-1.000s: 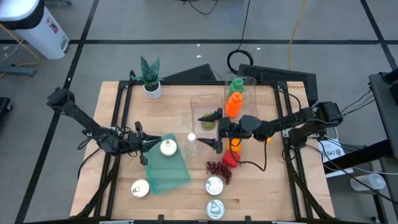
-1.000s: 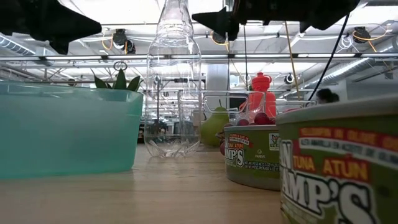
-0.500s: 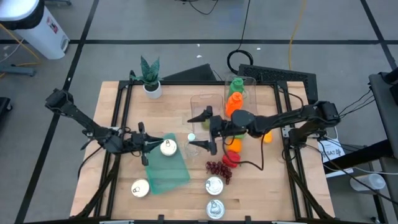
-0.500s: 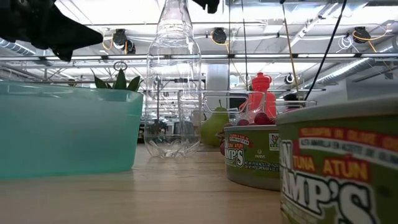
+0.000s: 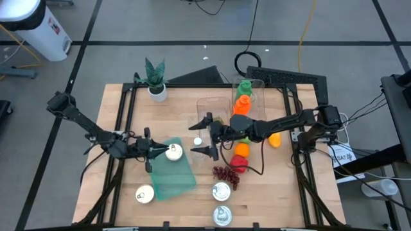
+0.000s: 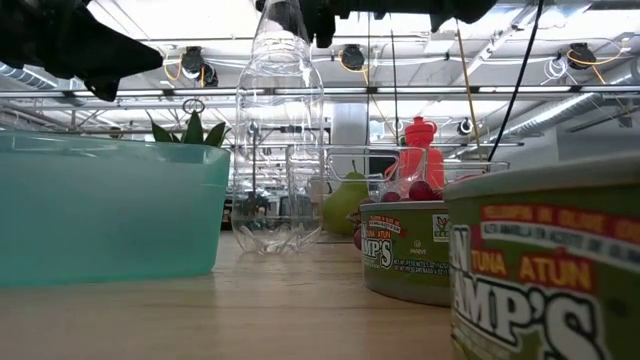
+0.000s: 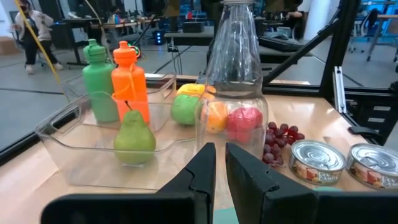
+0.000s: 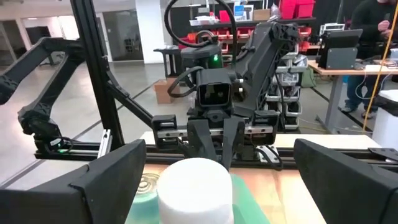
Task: Pick & Place Food Item
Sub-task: Put the transparent water bottle into the top transparent bin
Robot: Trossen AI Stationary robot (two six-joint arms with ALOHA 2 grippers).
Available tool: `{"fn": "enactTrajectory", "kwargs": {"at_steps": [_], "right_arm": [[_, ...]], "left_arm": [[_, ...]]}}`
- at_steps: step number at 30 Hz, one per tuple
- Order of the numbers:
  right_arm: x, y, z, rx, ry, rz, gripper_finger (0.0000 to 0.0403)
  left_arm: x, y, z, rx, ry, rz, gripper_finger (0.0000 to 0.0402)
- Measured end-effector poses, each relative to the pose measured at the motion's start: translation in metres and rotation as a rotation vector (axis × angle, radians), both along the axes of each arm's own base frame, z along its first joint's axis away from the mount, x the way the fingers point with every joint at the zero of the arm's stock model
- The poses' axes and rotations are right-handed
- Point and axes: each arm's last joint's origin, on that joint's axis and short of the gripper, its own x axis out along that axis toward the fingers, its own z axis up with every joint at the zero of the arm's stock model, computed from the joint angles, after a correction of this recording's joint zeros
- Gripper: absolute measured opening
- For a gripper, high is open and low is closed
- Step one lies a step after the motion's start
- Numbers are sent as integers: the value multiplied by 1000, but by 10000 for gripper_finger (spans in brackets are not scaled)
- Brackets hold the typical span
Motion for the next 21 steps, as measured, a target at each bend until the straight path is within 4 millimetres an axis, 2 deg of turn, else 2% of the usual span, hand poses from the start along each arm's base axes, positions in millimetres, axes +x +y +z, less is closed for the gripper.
{"fn": "enactTrajectory", "kwargs": {"at_steps": [5, 10, 21], "right_arm": [[0, 0, -2, -5, 12, -1, 394], [0, 0, -3, -9, 23, -2, 372], [0, 0, -6, -6, 58, -3, 272]], "left_arm": [[-1, -2, 0, 0, 0, -12, 49], [-1, -2, 0, 0, 0, -14, 49], [-1, -2, 0, 1, -1, -13, 49]]}}
